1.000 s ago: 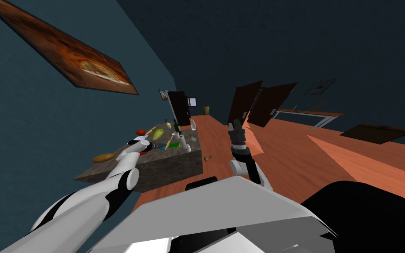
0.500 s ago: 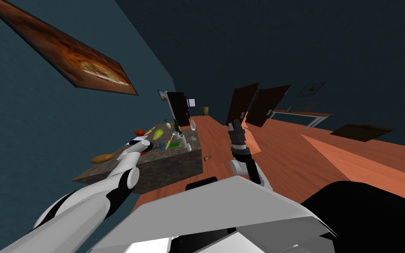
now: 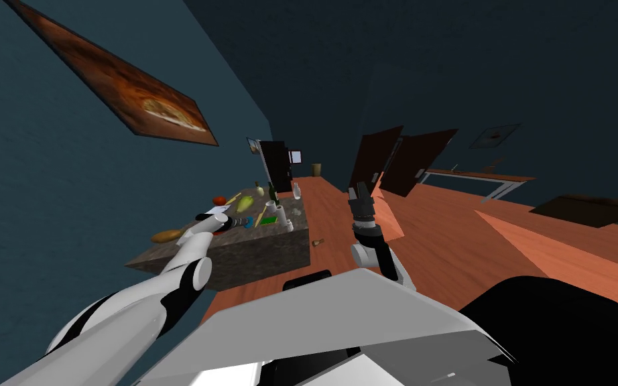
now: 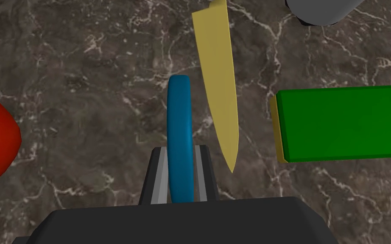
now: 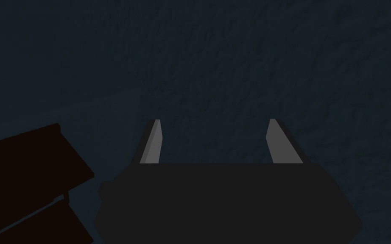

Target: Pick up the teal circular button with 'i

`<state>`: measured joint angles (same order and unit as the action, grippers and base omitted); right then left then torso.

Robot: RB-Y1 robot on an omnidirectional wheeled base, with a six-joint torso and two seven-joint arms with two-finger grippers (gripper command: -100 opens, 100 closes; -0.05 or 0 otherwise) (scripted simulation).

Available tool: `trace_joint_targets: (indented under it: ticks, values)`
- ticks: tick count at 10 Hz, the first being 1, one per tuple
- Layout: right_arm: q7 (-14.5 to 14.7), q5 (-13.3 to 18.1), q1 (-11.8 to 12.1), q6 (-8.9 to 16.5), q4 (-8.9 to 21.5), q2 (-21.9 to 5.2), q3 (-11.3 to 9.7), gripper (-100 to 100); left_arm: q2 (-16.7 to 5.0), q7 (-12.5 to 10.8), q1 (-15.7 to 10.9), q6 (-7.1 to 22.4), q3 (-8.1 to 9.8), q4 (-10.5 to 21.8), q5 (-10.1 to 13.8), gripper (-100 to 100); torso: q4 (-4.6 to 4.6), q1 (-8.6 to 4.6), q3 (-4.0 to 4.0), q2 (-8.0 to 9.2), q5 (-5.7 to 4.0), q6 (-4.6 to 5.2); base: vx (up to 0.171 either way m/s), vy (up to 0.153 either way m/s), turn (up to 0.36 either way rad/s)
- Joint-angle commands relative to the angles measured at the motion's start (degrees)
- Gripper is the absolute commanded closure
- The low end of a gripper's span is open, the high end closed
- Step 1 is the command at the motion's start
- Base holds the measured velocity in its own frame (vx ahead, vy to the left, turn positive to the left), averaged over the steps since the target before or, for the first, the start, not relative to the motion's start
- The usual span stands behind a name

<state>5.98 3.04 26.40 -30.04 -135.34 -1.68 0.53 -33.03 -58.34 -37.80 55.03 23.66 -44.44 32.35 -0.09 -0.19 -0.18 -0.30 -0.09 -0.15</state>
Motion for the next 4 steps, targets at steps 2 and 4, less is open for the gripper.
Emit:
trace_joint_targets:
  ticks: [2,4]
  values:
    - [0.0,0.0,0.0,0.0,0.0,0.0,0.0,0,-0.47,2.4,1.32,3.45,0.11,-3.23,2.2,100,-0.01,-0.13,-0.04,-0.06,-0.01,0.07,0.086,-0.114,0.213]
    - [0.0,0.0,-0.02,0.0,0.0,0.0,0.0,0,-0.35,1.77,1.4,3.01,0.1,-3.12,1.65,0,0.0,-0.04,-0.01,0.0,0.01,0.19,0.02,-0.031,0.015]
